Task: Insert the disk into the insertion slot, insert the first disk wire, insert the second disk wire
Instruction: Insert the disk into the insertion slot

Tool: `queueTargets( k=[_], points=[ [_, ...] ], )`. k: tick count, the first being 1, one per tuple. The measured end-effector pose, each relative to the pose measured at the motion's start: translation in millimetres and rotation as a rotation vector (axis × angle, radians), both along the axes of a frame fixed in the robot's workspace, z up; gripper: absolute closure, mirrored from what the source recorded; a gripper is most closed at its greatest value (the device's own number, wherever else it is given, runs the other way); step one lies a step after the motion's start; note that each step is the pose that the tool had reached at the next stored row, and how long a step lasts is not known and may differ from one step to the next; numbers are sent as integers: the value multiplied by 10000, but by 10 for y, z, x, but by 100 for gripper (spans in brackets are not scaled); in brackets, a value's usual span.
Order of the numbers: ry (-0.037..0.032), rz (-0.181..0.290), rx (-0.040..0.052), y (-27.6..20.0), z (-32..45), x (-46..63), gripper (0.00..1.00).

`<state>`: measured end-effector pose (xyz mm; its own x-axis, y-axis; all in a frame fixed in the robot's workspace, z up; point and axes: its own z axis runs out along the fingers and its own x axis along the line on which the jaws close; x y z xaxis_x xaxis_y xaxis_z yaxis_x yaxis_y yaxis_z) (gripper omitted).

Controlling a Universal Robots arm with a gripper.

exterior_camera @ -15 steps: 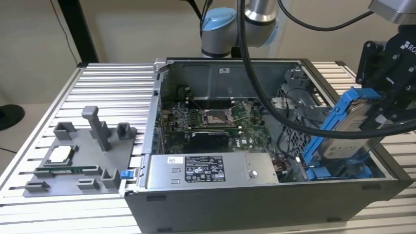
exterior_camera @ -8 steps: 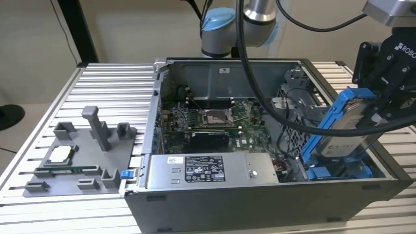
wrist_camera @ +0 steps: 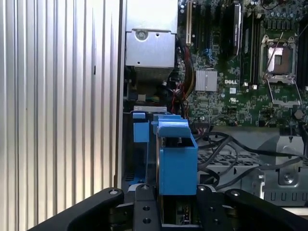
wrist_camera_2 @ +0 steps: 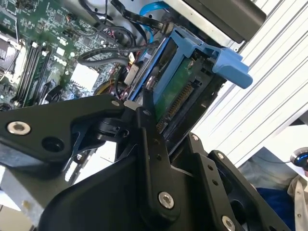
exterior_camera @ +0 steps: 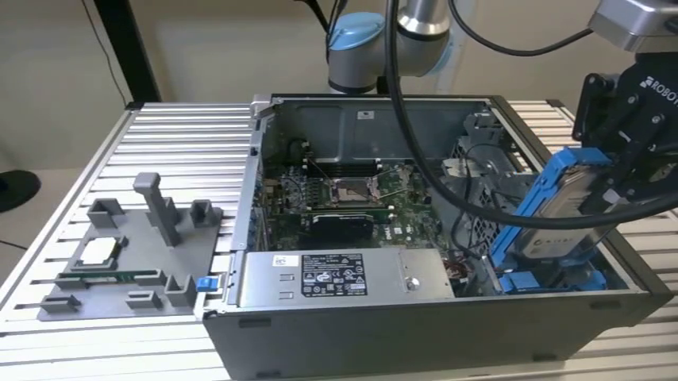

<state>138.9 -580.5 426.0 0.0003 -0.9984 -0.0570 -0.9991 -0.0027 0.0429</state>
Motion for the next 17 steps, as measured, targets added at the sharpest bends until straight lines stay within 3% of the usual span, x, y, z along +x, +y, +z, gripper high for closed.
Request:
queueTargets(
  k=[12, 15, 17],
  points=[
    [12, -8, 1, 0, -70, 1, 100],
    [44, -3, 23, 0, -37, 4, 100],
    [87, -5, -2, 0, 38, 2, 100]
  ],
)
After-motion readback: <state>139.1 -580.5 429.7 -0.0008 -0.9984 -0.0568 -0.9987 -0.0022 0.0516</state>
